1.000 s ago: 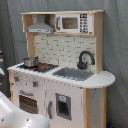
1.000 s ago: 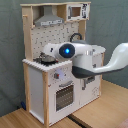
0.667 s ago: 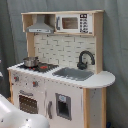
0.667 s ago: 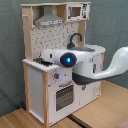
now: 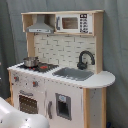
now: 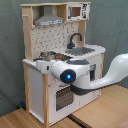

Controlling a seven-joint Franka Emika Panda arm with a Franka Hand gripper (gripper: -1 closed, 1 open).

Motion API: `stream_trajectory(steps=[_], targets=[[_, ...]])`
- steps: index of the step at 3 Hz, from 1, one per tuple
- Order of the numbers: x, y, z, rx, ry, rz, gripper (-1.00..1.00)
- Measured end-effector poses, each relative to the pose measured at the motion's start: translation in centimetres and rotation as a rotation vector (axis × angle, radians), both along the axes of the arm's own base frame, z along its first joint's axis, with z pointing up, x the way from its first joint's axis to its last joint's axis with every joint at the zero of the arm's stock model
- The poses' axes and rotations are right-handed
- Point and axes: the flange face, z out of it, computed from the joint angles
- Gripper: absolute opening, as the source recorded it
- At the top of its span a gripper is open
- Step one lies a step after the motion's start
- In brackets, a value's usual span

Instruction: Play with the kitchen

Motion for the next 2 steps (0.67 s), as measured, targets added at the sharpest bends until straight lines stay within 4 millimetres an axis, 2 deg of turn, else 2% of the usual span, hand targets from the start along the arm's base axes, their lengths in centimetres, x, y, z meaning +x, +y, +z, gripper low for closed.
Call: stream_trajectory(steps=[2], targets=[[1.1, 1.0, -2.8, -0.063, -0.054, 0.127, 1.0]])
